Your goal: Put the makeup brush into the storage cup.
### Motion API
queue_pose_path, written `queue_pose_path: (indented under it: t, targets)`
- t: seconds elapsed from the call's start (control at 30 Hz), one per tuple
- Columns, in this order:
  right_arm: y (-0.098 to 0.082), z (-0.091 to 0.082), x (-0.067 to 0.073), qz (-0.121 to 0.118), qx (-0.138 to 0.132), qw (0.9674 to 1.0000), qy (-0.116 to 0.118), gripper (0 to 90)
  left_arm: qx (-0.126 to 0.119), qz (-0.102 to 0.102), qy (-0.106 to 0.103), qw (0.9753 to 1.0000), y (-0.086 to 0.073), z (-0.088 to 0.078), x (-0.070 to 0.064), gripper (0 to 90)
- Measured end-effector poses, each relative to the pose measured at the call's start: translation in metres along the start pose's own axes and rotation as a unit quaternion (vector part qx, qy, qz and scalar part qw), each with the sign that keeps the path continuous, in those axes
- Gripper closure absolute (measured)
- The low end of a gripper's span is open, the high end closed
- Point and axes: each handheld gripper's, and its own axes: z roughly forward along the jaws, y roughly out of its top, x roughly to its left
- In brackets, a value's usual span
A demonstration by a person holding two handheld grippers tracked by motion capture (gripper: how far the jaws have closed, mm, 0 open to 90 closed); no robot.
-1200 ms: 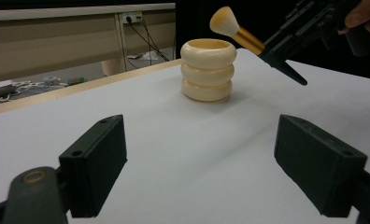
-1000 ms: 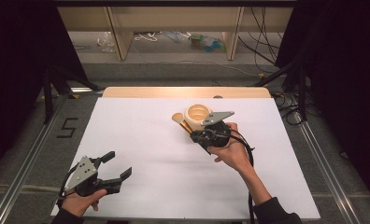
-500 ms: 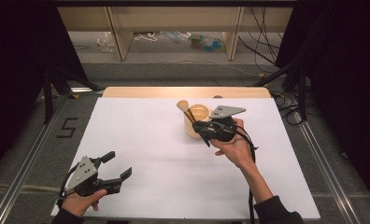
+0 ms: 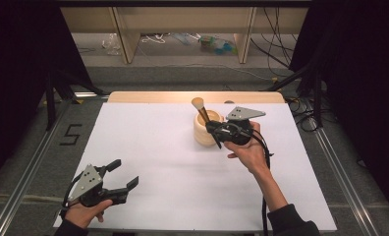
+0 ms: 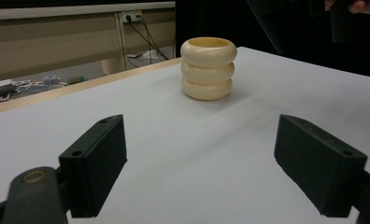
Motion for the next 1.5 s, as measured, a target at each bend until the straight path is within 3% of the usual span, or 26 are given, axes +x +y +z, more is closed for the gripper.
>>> queue_pose_path:
  t: [0.43,1.0,1.5]
  targets:
    - [0.011,-0.004,-0.012,-0.001,-0.049,0.9985,-0.025,74.2,0.0,0.0,0.001,1.0,0.0,0.0,0.0,16.7]
    - [0.028,0.015,-0.031,0.007,-0.073,0.9964,-0.043,74.2,-0.001,0.0,0.002,1.0,0.0,0.0,0.001,16.7]
    - [0.031,0.025,-0.042,0.016,-0.073,0.9957,-0.056,74.2,-0.001,0.001,0.001,1.0,0.0,0.0,0.001,16.7]
